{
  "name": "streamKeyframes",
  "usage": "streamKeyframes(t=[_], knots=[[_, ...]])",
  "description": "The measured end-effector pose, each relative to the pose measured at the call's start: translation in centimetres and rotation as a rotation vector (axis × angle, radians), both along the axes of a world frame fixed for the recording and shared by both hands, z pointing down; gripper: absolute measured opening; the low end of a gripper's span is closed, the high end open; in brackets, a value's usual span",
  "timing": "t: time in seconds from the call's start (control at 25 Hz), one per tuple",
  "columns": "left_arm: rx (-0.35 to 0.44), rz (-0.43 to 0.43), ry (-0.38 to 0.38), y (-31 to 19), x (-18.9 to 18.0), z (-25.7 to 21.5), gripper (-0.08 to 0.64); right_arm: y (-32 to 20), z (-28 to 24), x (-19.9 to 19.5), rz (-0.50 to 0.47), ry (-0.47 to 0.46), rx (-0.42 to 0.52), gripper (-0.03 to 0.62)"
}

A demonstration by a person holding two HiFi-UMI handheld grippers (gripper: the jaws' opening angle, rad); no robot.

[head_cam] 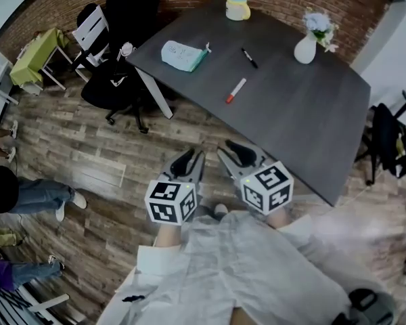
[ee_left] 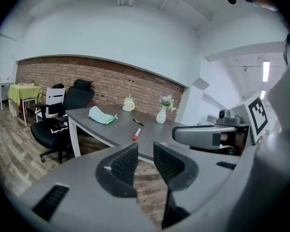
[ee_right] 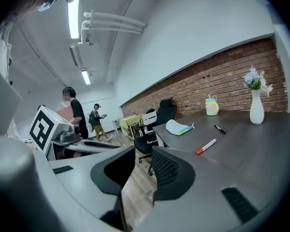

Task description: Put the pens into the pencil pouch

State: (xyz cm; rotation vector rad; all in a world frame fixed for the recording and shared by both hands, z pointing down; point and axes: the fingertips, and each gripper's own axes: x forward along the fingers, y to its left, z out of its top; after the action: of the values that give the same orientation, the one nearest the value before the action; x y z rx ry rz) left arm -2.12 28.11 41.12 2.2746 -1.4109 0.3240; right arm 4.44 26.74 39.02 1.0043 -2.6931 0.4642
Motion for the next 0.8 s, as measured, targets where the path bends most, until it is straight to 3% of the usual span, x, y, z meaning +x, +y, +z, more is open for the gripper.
streamKeyframes(t=[0.48, 0.8], knots=[[-0.022, 0.058, 0.021, -8.7, 0.3, 2.2, 0.092, -7.1, 2.6, 1.7, 0.090, 0.005, -0.043, 0.084], [-0.012, 0.128, 0.019, -19.6, -2.4, 1.9, 0.092, -16.8, 3.0, 0.1, 0.199, 0.017, -0.042, 0.084]])
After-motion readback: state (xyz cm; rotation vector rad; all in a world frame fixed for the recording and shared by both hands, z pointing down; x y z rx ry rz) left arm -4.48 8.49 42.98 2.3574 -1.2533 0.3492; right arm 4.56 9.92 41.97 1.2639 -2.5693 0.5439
